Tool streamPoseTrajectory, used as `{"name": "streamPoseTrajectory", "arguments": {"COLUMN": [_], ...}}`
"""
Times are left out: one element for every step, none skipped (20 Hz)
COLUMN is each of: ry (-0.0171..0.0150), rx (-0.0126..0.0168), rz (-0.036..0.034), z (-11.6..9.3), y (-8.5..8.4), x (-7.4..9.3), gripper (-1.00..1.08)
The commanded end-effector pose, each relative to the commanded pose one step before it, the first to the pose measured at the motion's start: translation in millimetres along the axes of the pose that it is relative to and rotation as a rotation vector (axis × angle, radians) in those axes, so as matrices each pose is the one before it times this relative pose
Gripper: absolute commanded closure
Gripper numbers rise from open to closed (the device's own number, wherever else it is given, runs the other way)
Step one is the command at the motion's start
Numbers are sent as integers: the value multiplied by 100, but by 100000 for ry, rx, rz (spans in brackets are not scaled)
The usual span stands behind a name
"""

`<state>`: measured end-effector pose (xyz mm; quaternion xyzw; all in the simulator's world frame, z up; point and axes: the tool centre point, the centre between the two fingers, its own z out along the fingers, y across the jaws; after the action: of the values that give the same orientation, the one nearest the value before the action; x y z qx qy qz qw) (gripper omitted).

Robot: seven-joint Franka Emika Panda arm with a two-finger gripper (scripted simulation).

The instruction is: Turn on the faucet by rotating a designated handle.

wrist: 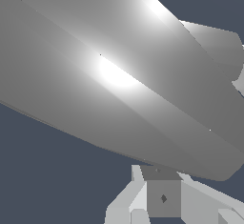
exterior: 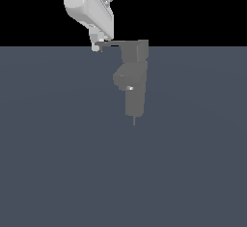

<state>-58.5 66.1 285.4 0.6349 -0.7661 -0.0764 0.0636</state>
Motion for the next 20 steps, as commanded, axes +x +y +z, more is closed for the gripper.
{"name": "streamPoseTrajectory", "arguments": {"ry": [-79,0,0,-33,0,-33,0,0,-33,0,0,-34,0,0,-51,0,500,0,-58,0], "rx": [59,0,0,18,0,19,0,0,20,0,0,20,0,0,29,0,-597,0,59,0], "rz": [650,0,0,-58,0,-58,0,0,-57,0,0,-57,0,0,-78,0,-850,0,86,0], "z": [-213,-5,-5,-17,-5,-18,-6,-6,-19,-7,-7,-20,-8,-9,-26,0,386,-3,-32,-4], "y": [670,245,246,262,247,263,248,249,265,250,251,266,252,253,274,0,-70,24,36,23], "x": [955,209,209,199,210,200,211,212,202,212,213,204,214,214,205,0,-660,578,636,585], "gripper": [108,108,108,108,108,108,108,108,108,108,108,108,108,108,108,108,108,108,108,108]}}
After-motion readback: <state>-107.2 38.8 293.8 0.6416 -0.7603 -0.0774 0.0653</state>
